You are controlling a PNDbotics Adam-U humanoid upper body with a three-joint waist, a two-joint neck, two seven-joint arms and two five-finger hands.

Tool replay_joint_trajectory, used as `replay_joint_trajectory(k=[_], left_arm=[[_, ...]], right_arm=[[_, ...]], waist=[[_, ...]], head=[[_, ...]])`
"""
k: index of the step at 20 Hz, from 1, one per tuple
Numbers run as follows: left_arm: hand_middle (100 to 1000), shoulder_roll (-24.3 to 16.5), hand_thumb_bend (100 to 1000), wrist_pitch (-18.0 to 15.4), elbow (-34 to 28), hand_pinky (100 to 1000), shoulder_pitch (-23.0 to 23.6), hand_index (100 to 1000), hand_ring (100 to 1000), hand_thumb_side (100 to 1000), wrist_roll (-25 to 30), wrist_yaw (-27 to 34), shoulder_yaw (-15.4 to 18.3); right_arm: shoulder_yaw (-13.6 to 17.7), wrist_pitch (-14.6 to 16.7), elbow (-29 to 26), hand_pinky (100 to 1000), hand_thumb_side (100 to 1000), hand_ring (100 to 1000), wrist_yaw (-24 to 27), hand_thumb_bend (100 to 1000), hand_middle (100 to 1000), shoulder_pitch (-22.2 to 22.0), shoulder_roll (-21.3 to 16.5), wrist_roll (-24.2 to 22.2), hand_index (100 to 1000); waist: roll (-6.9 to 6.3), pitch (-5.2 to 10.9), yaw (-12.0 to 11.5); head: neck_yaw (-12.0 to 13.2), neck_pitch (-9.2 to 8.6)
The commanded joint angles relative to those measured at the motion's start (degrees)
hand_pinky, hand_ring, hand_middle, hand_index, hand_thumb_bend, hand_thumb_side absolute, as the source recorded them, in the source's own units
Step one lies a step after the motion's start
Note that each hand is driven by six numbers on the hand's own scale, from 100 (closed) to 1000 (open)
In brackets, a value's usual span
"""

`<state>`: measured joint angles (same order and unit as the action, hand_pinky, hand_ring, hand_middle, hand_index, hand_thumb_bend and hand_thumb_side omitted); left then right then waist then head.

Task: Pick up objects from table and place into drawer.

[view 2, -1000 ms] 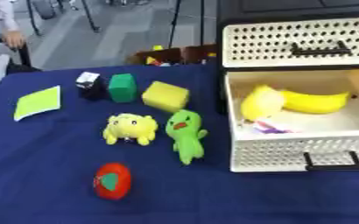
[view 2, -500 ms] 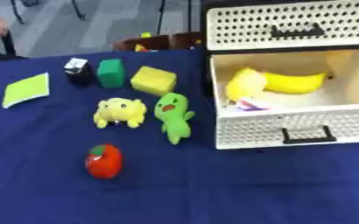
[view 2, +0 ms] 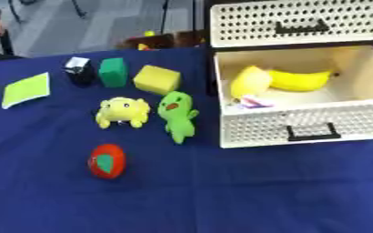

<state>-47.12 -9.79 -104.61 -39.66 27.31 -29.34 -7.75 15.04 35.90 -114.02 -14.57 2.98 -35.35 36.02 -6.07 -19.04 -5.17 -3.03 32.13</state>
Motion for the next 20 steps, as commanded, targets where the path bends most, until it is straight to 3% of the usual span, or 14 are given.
replay_joint_trajectory(k=[1, 5, 10, 20], left_arm=[[939, -2.45, 514, 0.10, 1.09, 741, -2.20, 1000, 925, 833, 4.93, 2.10, -1.13], [896, -2.26, 501, 1.76, 3.79, 722, -4.79, 1000, 903, 746, 11.93, 4.78, -4.04], [858, -1.07, 563, 5.53, 7.27, 678, -7.55, 1000, 860, 764, 17.84, 4.32, -7.25], [830, 2.93, 598, 10.41, 10.13, 627, -9.73, 1000, 844, 804, 18.81, 5.04, -11.70]], right_arm=[[-0.65, 16.06, -0.57, 453, 680, 530, -0.75, 100, 450, -0.03, -0.39, 15.95, 772], [-1.54, 16.06, -0.57, 453, 672, 527, -1.27, 100, 446, -0.09, 0.15, 15.95, 769], [-2.41, 15.78, -0.57, 460, 689, 521, -1.90, 100, 439, -0.26, 0.65, 15.95, 762], [-3.13, 13.53, -0.57, 468, 700, 515, -2.18, 100, 434, 0.18, 1.49, 15.95, 761]], waist=[[0.06, 1.24, 0.14], [-0.26, 1.15, 0.51], [-0.50, 0.97, 0.85], [-0.59, 0.69, 1.44]], head=[[0.49, -0.32], [0.55, -1.02], [0.24, -1.68], [-0.30, -2.60]])
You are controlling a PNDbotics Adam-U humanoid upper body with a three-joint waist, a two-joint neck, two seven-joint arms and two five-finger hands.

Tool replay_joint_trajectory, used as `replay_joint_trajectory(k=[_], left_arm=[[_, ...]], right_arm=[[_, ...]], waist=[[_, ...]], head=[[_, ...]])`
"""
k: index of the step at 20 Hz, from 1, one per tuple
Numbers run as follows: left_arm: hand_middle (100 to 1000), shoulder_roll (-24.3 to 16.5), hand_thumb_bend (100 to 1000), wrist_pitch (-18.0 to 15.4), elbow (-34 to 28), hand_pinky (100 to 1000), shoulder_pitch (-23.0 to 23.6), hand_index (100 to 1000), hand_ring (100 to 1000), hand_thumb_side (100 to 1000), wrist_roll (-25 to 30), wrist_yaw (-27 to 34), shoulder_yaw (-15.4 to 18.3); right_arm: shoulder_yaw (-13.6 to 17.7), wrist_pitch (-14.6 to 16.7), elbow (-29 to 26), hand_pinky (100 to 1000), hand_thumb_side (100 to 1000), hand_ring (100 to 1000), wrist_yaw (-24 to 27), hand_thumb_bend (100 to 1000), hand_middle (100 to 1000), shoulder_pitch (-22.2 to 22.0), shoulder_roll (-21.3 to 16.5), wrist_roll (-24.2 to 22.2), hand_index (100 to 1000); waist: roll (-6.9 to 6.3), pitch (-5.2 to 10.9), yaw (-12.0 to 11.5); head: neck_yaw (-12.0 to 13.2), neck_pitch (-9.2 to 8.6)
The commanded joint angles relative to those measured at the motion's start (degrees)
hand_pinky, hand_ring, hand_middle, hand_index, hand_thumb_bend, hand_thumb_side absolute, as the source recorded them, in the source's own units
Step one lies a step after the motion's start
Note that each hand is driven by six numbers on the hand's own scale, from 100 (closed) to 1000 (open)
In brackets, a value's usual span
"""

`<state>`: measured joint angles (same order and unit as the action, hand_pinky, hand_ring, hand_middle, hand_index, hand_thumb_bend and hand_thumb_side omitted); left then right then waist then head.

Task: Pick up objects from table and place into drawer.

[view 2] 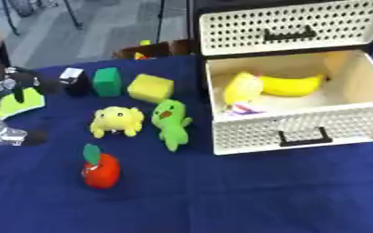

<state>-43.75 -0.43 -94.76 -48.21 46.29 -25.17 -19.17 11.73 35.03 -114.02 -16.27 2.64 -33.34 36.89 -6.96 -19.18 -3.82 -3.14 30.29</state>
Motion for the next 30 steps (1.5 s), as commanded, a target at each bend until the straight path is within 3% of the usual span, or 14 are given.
replay_joint_trajectory(k=[1, 10, 17, 30], left_arm=[[825, -0.22, 605, 1.49, 0.48, 615, -1.16, 1000, 839, 809, -0.44, 1.23, -0.70], [801, -0.36, 592, 3.66, -1.00, 565, -1.59, 1000, 792, 744, -1.67, 1.43, -4.71], [790, 0.08, 612, 4.82, 0.68, 557, -2.13, 1000, 753, 748, -1.06, -0.37, -7.99], [781, 1.74, 641, 3.73, 6.34, 558, -2.57, 986, 749, 741, 1.60, -4.08, -11.14]], right_arm=[[0.12, 14.19, -0.58, 469, 701, 514, -0.51, 100, 433, 0.56, -0.44, 15.07, 761], [-0.84, 12.71, -0.58, 476, 705, 509, -1.41, 100, 429, 0.81, 0.26, 15.06, 756], [-1.90, 11.95, -0.58, 479, 708, 507, -2.25, 100, 426, 1.07, 1.03, 14.89, 757], [-2.93, 10.89, -0.58, 485, 715, 501, -3.27, 100, 422, 1.49, 2.25, 14.28, 755]], waist=[[0.30, 0.80, 0.14], [0.13, 0.46, 0.36], [0.04, 0.14, 0.62], [0.05, -0.47, 0.95]], head=[[-0.27, -0.90], [-0.72, -1.87], [-0.41, -2.50], [0.04, -2.71]])
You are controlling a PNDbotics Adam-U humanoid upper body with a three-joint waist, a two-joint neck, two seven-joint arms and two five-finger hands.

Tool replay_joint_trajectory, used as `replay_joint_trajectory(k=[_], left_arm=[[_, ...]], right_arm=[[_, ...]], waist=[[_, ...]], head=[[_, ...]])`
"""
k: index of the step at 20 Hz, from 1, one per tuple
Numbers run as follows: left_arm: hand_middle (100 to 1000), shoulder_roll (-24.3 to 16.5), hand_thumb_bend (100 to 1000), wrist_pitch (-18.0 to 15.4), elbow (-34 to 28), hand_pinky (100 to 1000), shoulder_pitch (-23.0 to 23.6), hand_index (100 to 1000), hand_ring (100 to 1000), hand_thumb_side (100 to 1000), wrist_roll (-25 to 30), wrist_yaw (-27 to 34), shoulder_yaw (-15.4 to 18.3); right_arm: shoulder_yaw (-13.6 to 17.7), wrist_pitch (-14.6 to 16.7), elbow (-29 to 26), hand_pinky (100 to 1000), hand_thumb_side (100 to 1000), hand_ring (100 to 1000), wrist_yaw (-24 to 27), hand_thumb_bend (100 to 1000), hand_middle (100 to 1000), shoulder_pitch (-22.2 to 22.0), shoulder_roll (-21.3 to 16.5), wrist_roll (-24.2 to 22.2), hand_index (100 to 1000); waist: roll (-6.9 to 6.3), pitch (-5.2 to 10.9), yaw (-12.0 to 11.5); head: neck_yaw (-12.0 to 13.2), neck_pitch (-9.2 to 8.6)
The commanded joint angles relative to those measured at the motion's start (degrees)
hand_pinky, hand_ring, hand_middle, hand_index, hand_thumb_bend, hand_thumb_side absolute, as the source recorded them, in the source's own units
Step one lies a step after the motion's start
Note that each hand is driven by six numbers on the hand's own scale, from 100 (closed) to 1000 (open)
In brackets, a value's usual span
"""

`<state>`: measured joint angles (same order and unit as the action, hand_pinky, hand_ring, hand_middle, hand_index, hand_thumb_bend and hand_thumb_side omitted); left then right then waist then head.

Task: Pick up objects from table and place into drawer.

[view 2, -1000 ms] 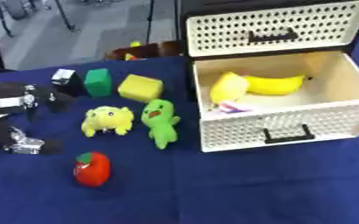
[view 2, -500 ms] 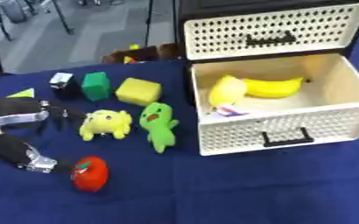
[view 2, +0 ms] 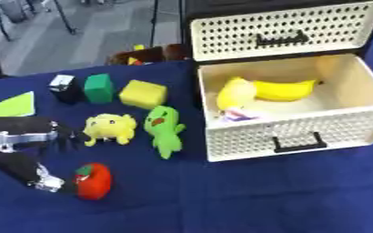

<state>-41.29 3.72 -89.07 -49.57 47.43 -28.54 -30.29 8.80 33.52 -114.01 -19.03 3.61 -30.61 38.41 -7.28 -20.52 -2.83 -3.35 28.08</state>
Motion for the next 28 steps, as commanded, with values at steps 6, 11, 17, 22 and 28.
replay_joint_trajectory(k=[6, 11, 17, 22, 28], left_arm=[[788, 1.83, 642, -1.30, 4.27, 554, -1.63, 968, 750, 746, 0.78, -2.62, -1.44], [787, 3.50, 632, -2.43, 7.42, 551, -1.86, 963, 747, 746, -0.44, -5.03, -1.78], [736, 4.94, 585, -3.57, 9.76, 505, -2.08, 926, 713, 725, -2.39, -7.71, -2.03], [681, 5.05, 561, -4.16, 10.05, 433, -2.22, 881, 664, 697, -4.12, -9.56, -2.32], [664, 4.16, 547, -6.53, 6.59, 391, -2.12, 857, 630, 694, -6.69, -14.37, -2.92]], right_arm=[[-0.41, 11.87, -0.58, 486, 717, 499, -0.67, 100, 420, 0.88, 0.08, 12.25, 753], [-0.65, 11.71, -0.58, 487, 721, 497, -0.76, 100, 418, 1.01, 0.45, 11.79, 748], [-0.86, 11.53, -0.58, 488, 724, 497, -0.45, 100, 416, 1.13, 0.87, 11.01, 747], [-0.85, 11.40, -0.58, 488, 728, 496, 0.18, 100, 416, 1.13, 0.99, 10.34, 747], [-0.81, 10.73, -0.58, 490, 738, 493, 0.88, 100, 413, 1.05, 1.23, 9.23, 748]], waist=[[0.42, 0.53, 0.23], [0.43, 0.31, 0.33], [0.47, 0.20, 0.46], [0.34, 0.29, 0.63], [0.14, 0.36, 0.90]], head=[[0.50, -0.81], [0.72, -0.98], [0.99, -1.18], [0.97, -1.24], [0.87, -1.12]])
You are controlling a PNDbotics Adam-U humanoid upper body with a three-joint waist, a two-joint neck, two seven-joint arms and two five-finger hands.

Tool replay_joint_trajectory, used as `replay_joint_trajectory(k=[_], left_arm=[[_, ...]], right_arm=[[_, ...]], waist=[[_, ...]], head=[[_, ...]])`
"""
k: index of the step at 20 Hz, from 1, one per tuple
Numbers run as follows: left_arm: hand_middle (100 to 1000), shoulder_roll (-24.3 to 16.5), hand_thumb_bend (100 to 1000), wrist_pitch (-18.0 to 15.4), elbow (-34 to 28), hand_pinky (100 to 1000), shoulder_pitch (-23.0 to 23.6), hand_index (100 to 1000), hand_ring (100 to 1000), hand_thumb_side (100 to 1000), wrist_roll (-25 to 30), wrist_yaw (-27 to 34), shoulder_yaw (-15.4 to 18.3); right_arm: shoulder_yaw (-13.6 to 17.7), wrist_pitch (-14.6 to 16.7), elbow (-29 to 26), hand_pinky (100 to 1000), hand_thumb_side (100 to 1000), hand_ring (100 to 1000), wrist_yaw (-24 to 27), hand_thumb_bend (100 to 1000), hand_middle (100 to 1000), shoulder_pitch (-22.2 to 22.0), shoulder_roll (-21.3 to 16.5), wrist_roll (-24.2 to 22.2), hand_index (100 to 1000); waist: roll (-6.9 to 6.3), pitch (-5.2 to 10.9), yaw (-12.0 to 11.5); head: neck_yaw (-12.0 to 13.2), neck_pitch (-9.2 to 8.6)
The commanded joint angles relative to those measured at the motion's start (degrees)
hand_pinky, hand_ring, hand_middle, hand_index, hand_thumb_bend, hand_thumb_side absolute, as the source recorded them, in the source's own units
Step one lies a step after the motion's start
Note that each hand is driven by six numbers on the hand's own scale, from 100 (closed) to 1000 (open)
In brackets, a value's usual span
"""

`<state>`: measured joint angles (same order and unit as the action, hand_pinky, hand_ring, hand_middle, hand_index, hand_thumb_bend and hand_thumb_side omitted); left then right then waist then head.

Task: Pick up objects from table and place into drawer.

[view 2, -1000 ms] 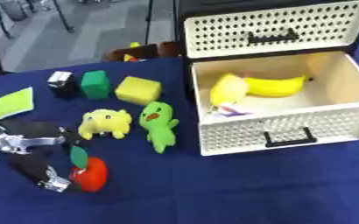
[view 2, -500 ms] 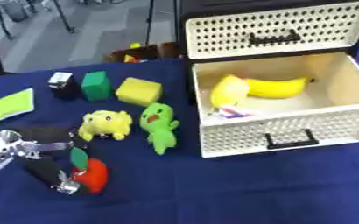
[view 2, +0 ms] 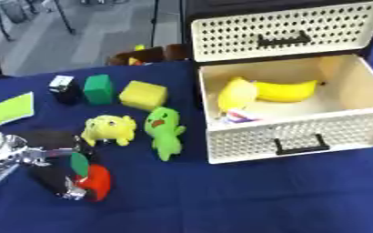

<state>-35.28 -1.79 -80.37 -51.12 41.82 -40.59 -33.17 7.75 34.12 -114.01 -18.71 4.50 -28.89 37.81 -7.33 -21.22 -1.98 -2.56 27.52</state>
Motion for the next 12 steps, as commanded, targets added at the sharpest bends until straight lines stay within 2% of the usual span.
replay_joint_trajectory(k=[1, 7, 12], left_arm=[[659, -2.16, 542, -1.58, -3.14, 391, -0.48, 852, 626, 693, -1.25, -3.32, -0.25], [667, -3.18, 546, -3.36, -7.34, 393, -0.19, 859, 623, 679, -0.83, -6.17, -1.21], [657, -3.46, 538, -2.29, -8.08, 376, 0.16, 863, 609, 662, -0.33, -6.36, -1.39]], right_arm=[[0.26, 10.08, -0.58, 490, 739, 493, 0.68, 100, 413, 0.15, -0.51, 9.74, 748], [0.35, 9.56, -0.58, 493, 747, 492, 1.76, 100, 411, 0.19, -0.64, 8.74, 747], [0.43, 9.49, -0.58, 494, 750, 490, 2.48, 100, 410, 0.14, -0.50, 7.92, 747]], waist=[[0.15, 1.10, 0.07], [-0.01, 1.30, 0.05], [0.05, 1.36, 0.08]], head=[[0.06, -0.48], [0.05, -0.45], [0.04, -0.39]])
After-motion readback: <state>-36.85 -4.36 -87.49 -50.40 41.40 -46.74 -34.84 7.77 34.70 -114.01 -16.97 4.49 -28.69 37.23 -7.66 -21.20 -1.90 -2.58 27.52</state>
